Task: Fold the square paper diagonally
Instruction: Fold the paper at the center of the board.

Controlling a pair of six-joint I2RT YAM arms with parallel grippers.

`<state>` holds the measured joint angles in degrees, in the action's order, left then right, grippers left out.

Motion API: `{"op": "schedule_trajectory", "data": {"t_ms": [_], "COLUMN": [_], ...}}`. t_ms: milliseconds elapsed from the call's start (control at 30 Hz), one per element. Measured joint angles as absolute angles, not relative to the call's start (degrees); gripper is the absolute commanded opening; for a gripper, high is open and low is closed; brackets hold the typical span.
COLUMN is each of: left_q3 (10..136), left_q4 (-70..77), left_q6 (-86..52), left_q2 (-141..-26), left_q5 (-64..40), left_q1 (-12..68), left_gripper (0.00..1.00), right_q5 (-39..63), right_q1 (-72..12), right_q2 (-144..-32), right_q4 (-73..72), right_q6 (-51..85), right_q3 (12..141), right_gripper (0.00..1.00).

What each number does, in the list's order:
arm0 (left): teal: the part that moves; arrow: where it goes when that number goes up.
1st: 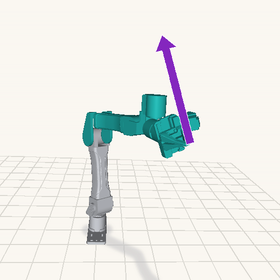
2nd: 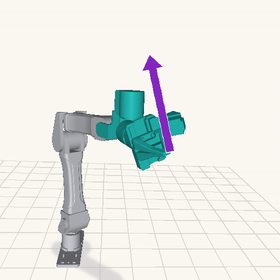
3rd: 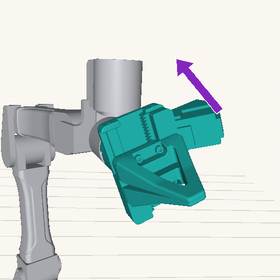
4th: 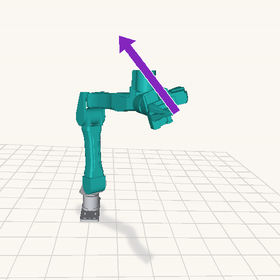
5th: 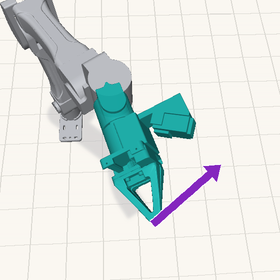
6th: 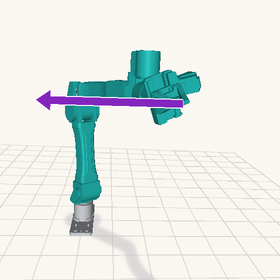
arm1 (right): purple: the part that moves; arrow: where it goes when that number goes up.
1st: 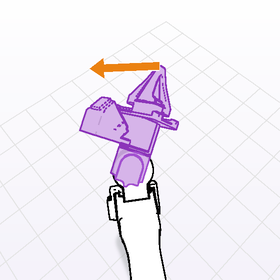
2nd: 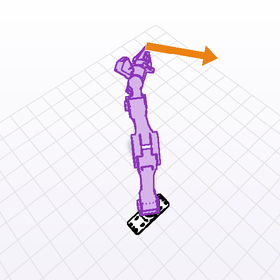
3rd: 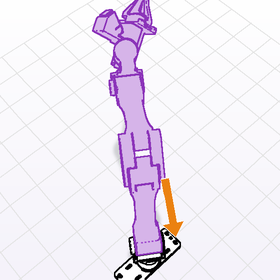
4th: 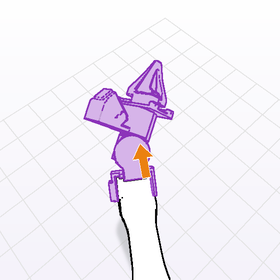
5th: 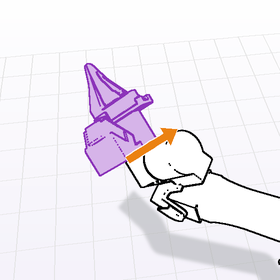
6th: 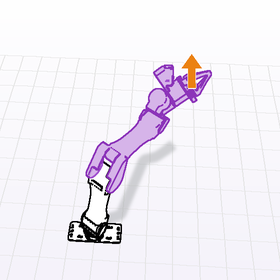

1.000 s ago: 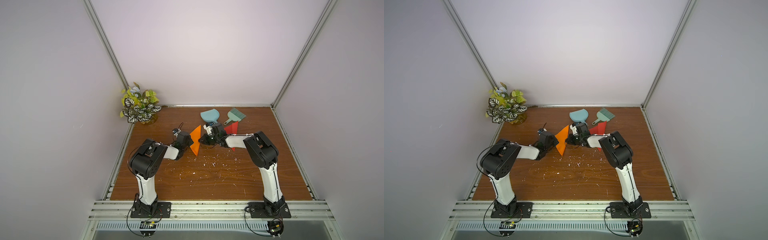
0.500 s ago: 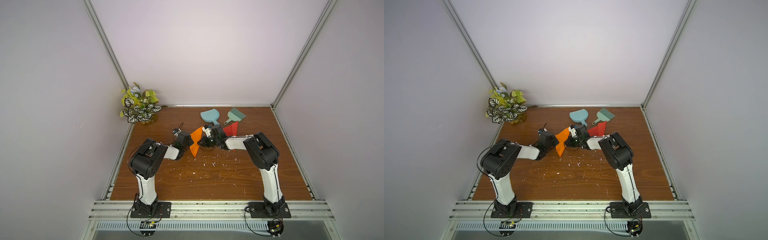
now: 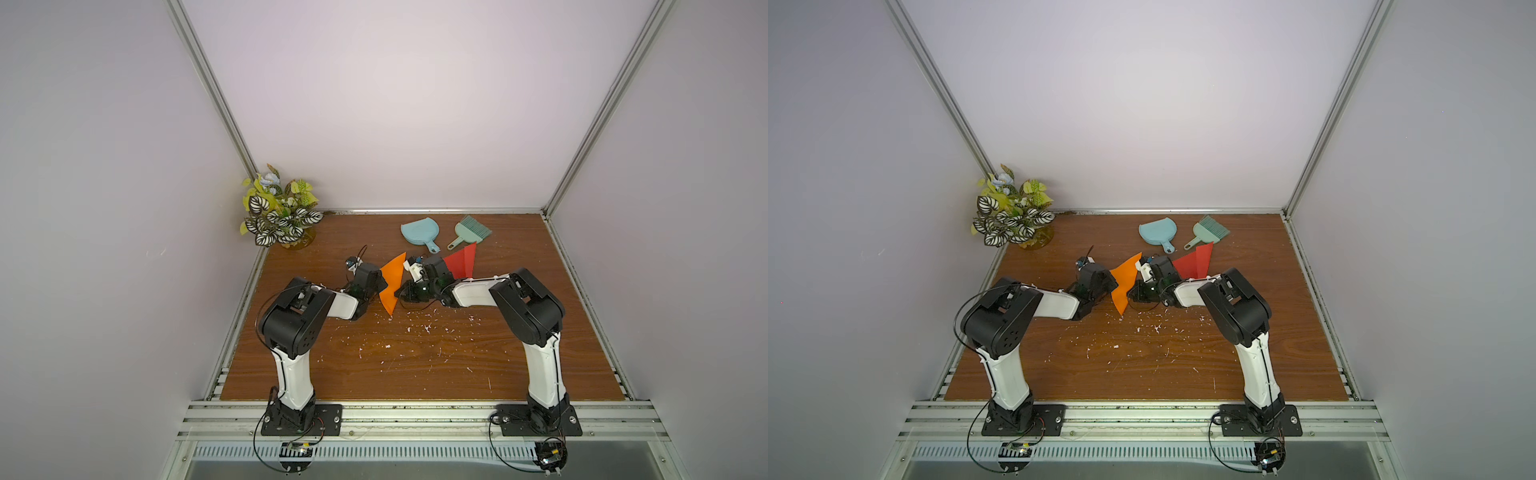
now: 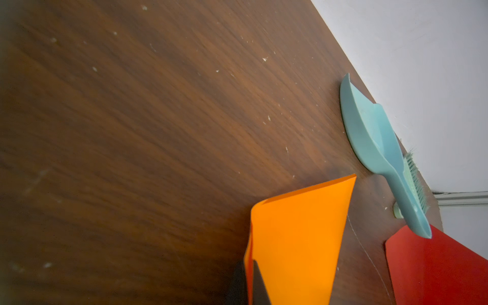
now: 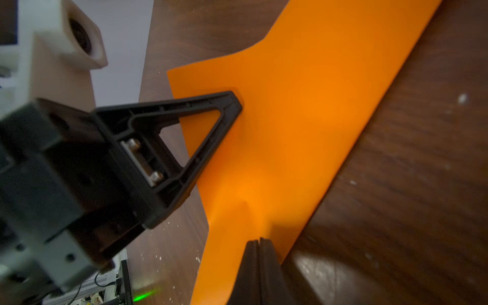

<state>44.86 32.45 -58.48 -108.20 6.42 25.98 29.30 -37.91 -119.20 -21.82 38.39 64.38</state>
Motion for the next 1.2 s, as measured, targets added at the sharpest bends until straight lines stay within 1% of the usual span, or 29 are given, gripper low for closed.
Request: {"op": "schedule_trajectory", "data": {"t_ms": [733,1200], "left_q3": [43.07,40.64], "left_q4": [35.81,38.04], "left_q6": [-58.81,-61.14], "left_q2": [-108.31,-107.42], "left_q5": [6.22,6.26], "left_q1": [25.76,25.52], "left_gripper": [0.0,0.0], "right_q5": [31.42,30.68], "right_q1": [-40.16,-38.79], "right_q2": [-117.32,-117.6], "right_q4": [-24.14,-21.89], "right_q6": [38.54,38.39], "right_q3": [61.04,63.46], "right_gripper": [0.06,0.06]}}
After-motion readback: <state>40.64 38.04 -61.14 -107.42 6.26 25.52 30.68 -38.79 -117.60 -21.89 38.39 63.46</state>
